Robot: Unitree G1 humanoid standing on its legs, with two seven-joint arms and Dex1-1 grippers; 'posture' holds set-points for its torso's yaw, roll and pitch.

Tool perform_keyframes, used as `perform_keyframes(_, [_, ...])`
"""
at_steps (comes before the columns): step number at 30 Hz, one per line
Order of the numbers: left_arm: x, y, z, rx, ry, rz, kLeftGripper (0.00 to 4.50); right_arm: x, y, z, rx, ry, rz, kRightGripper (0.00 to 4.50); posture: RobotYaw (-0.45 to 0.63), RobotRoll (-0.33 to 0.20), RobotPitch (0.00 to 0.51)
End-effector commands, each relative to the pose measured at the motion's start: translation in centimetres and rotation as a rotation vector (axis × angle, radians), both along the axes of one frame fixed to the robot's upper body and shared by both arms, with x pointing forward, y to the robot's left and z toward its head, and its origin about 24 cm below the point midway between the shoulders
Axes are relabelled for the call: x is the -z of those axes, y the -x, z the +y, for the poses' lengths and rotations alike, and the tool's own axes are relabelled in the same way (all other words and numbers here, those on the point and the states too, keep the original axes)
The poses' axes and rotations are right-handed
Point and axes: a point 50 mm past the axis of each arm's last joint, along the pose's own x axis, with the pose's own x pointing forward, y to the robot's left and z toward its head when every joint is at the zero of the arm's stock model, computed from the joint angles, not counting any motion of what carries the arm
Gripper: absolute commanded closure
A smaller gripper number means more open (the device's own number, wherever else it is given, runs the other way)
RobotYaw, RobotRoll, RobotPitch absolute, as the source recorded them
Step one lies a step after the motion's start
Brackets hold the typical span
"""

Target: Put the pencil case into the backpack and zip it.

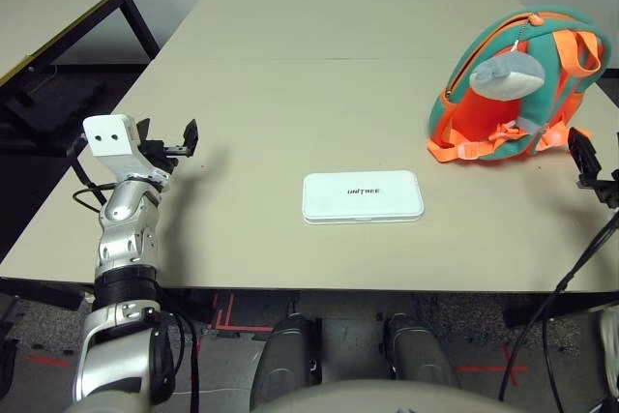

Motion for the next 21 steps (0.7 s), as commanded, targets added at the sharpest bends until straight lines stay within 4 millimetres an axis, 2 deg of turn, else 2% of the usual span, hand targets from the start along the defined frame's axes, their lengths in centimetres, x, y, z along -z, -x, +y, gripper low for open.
perform_keyframes(1, [0.5, 0.1, -0.3, -0.004, 0.017, 0.01, 0.0, -0.2, -0.2, -0.2, -0.011, 0.008, 0.016, 0.05, -0.09, 0.0, 0.067])
perform_keyframes(4, [0.5, -0.4, -1.2, 0.024, 0.032, 0.005, 0.0, -0.7, -0.3, -0.3, -0.023, 0.03, 0.017, 0.05, -0.11, 0.0, 0.068])
perform_keyframes(7, [-1.0, -1.0, -1.5, 0.074, -0.002, -0.024, 0.0, -1.7, -0.5, -0.3, -0.04, 0.051, -0.001, 0.05, -0.12, 0.0, 0.073])
perform_keyframes(10, [-3.8, -2.0, -1.3, 0.154, -0.033, -0.066, 0.0, -2.7, -0.4, 0.4, -0.103, 0.056, 0.024, 0.05, -0.13, 0.0, 0.07])
perform_keyframes(13, [-7.1, -2.6, -1.3, 0.29, -0.007, -0.05, 0.0, -3.7, 0.6, 1.2, -0.206, 0.01, 0.157, 0.05, -0.1, 0.0, 0.052])
perform_keyframes(15, [-8.7, -2.7, -1.6, 0.398, 0.099, 0.042, 0.0, -4.2, 1.5, 1.7, -0.276, -0.067, 0.278, 0.05, -0.09, 0.0, 0.049])
perform_keyframes(17, [-9.4, -2.3, -1.9, 0.499, 0.225, 0.197, 0.0, -4.6, 2.6, 2.4, -0.346, -0.14, 0.403, 0.05, -0.09, 0.0, 0.041])
perform_keyframes(21, [-10.0, 0.6, -3.0, 0.724, 0.4, 0.566, 0.0, -4.9, 4.9, 4.7, -0.557, -0.23, 0.664, 0.05, -0.11, 0.0, 0.041])
